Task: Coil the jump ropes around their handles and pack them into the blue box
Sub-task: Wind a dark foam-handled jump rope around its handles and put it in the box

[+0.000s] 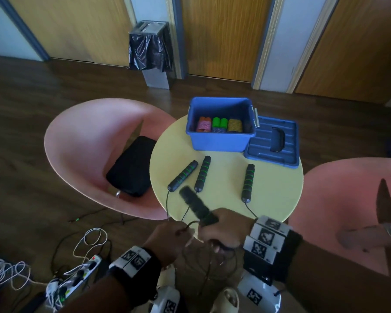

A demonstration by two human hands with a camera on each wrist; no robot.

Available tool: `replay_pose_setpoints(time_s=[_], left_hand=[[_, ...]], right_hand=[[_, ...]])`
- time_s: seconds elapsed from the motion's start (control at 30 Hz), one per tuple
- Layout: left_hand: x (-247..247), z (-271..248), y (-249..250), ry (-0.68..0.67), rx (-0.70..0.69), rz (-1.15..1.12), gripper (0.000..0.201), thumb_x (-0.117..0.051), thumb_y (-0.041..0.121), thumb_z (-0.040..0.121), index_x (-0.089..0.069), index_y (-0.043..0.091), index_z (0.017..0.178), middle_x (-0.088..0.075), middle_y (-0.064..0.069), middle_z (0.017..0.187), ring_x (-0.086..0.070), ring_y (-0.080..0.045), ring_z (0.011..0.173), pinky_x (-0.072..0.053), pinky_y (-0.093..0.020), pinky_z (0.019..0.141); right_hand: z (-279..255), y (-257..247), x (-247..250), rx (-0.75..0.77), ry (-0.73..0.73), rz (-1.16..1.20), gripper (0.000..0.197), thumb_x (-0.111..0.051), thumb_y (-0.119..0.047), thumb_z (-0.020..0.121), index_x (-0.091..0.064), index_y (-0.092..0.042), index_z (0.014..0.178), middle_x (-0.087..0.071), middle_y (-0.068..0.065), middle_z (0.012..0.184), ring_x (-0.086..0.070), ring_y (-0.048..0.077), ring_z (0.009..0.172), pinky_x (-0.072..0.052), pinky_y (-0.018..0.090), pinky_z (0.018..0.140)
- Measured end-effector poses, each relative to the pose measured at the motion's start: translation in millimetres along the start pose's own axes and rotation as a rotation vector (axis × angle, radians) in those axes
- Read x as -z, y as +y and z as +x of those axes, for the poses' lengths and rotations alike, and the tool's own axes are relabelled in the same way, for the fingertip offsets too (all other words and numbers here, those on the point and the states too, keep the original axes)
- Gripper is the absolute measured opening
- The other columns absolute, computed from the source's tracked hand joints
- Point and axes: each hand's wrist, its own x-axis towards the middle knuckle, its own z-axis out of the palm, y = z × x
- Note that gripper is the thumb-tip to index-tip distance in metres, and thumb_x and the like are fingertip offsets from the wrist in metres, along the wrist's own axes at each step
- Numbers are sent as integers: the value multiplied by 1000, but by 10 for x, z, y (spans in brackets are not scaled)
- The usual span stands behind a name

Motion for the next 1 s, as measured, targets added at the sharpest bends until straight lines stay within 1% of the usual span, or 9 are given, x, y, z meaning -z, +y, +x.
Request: replay_pose_setpoints(time_s=[0.13,0.23,0.3,0.47,0.57,0.67,0.8,0.9,1.0], left_hand=[[-289,-30,-439,-88,195,-21,34,-58,37,92,-58,28,60,-59,7,58,-55,1,60,-46,-21,68],[-468,-118,-750,-195,293,146,38,-52,34,98,-46,28,61,-46,8,64,-61,-15,79,-38,-25,67],[-501,-156,-783,-249,348,156,29,-45,37,101,-54,29,75,-50,12,71,-59,-16,84,-36,-15,62],[-406,54,-348,-285,283,-244,37,-53,43,91,-59,16,66,-60,6,50,-57,-4,51,-44,-18,58],[-227,185,95,-203,203,-548,32,-51,24,102,-61,7,76,-65,-9,73,-61,-15,65,-45,-28,64],[26,226,655,-194,226,-828,34,-41,19,104,-63,5,82,-68,-13,85,-65,-26,80,-48,-35,79],[219,180,1008,-166,39,-839,26,-44,14,102,-65,6,89,-67,-15,81,-65,-30,74,-54,-47,88],[235,197,898,-76,-58,-719,8,-64,17,93,-68,12,99,-70,-9,87,-70,-25,80,-55,-31,75],[153,309,637,-28,0,-544,25,-72,39,69,-71,34,93,-73,-1,94,-72,-25,86,-53,-37,75]], right_hand=[[-230,-55,378,241,282,671,12,-67,-3,77,-59,-10,73,-66,10,91,-63,18,79,-54,37,70],[-470,-86,650,501,277,1104,14,-65,-6,71,-54,-16,71,-69,15,119,-66,25,112,-51,44,92],[-584,-104,733,626,204,1199,29,-75,-9,63,-49,-17,73,-70,19,108,-66,37,111,-46,53,100],[-511,-52,609,392,310,755,10,-61,-9,66,-61,-19,69,-55,14,72,-49,19,42,-50,32,48],[-283,235,479,151,294,159,48,-66,-12,67,-53,-16,113,-59,0,76,-54,20,46,-46,29,47],[-133,460,311,36,102,77,80,-67,-10,69,-35,-24,141,-57,-4,105,-62,29,66,-53,32,55],[-117,534,267,64,47,138,36,-67,-19,58,-67,-23,94,-64,13,85,-59,32,76,-51,39,73],[-274,450,358,105,106,173,25,-66,-20,56,-63,-10,78,-53,16,70,-51,25,63,-45,29,62],[-459,340,464,268,87,342,27,-66,-18,54,-53,-3,73,-47,8,54,-46,20,48,-37,27,52]])
